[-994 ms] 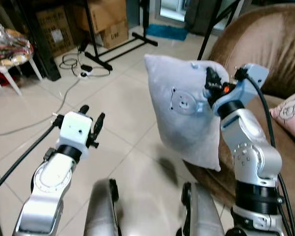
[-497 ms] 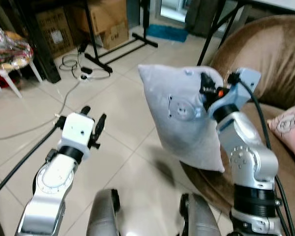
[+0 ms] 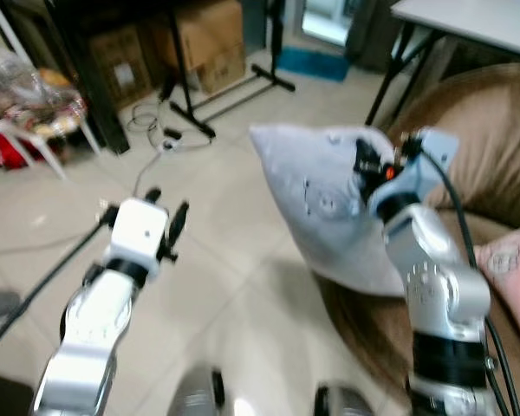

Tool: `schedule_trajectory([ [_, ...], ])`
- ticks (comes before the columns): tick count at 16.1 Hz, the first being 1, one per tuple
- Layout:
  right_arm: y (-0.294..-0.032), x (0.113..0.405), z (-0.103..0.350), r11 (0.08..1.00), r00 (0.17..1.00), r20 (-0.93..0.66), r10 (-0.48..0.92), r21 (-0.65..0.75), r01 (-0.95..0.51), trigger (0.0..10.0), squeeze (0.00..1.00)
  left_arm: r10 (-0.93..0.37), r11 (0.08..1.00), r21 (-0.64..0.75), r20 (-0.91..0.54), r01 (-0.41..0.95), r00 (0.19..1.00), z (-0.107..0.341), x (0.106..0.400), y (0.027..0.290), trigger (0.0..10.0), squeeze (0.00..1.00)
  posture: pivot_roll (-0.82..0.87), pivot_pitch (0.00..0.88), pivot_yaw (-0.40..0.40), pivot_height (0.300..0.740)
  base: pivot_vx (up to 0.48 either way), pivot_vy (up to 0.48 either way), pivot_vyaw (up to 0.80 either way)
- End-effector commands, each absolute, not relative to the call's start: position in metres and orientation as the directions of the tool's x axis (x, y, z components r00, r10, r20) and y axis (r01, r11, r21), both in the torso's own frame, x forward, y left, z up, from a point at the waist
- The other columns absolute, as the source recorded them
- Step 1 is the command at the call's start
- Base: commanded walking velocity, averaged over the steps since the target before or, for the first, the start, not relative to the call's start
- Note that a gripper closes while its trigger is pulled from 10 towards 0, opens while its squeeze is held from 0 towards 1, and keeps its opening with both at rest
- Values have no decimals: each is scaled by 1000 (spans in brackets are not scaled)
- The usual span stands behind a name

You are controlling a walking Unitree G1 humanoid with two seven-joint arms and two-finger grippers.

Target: Move the pillow to the sofa from floor

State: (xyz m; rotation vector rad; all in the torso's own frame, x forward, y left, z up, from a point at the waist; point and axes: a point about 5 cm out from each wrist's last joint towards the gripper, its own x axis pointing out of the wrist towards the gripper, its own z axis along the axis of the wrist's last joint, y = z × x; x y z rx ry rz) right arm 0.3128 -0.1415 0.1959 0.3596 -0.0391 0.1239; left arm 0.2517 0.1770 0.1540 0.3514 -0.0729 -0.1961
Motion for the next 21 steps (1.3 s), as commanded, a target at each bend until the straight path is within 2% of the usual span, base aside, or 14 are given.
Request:
schedule_trajectory([
  [1,-143,312,204,932,989,108,98,339,-130,10000,0,-224,912,358,23,201,974,151,252,174,10000,0,2,0,6,740,0,0,0],
  [6,-145,312,200,933,992,95,80,342,-108,10000,0,-226,913,352,21,204,974,151,252,174,10000,0,4,0,10,740,0,0,0],
  [8,-137,311,199,936,987,97,132,315,-156,10000,0,-214,915,355,21,193,977,151,252,176,10000,0,4,0,12,740,0,0,0],
  [11,-124,312,183,937,981,15,195,293,-191,10000,0,-189,929,331,39,166,981,153,253,178,10000,0,9,0,7,740,0,0,0],
  [16,-116,315,172,932,975,-37,219,303,-198,10000,0,-190,937,309,54,165,980,157,255,180,10000,0,20,0,2,740,0,0,-765],
  [21,-114,319,167,932,976,-55,211,314,-183,10000,0,-199,939,296,58,173,978,159,254,180,10000,0,26,0,4,740,303,0,-788],
])
